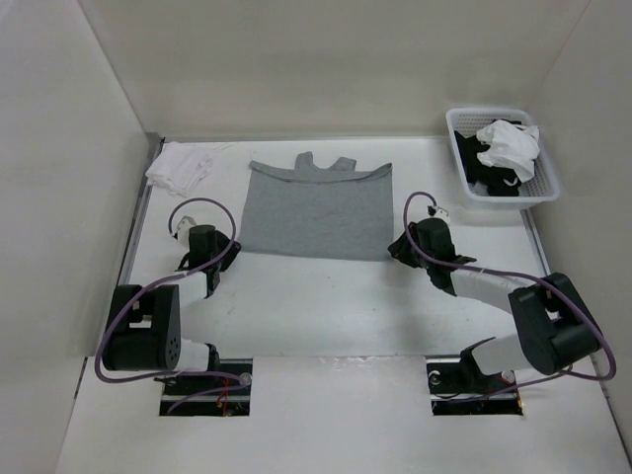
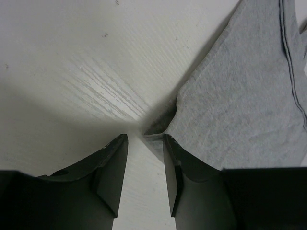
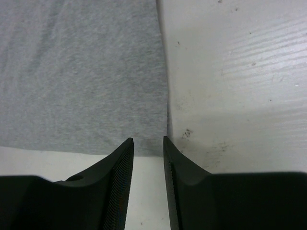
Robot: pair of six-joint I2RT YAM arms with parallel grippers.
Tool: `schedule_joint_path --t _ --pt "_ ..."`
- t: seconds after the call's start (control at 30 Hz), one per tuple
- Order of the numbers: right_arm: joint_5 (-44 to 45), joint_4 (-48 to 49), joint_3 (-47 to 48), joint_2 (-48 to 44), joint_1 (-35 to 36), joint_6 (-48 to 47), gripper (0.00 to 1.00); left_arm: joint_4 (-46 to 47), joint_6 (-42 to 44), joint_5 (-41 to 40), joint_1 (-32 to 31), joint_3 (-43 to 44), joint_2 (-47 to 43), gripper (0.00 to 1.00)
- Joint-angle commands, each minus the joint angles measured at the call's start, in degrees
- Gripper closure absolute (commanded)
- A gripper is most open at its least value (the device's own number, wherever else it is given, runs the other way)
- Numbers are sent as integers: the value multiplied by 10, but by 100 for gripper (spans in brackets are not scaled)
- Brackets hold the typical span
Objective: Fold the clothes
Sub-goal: Fold the tank top
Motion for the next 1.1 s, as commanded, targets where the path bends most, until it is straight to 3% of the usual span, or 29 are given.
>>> schedule_joint_path --t 0.0,0.2,0.37,0.5,0.9,1.07 --pt "15 45 -2 18 1 22 64 40 -11 32 5 -4 21 67" --pt "19 26 11 30 -5 29 56 64 -22 48 7 4 50 72" --pt "26 14 6 21 -8 46 54 58 -27 46 8 2 44 88" --pt "41 -2 8 20 -5 54 54 58 -28 29 15 -13 26 95" --pt "55 -30 13 42 43 86 55 56 -28 26 47 -55 -25 98" --pt "51 -29 22 55 48 90 62 60 -28 26 43 -52 -24 97"
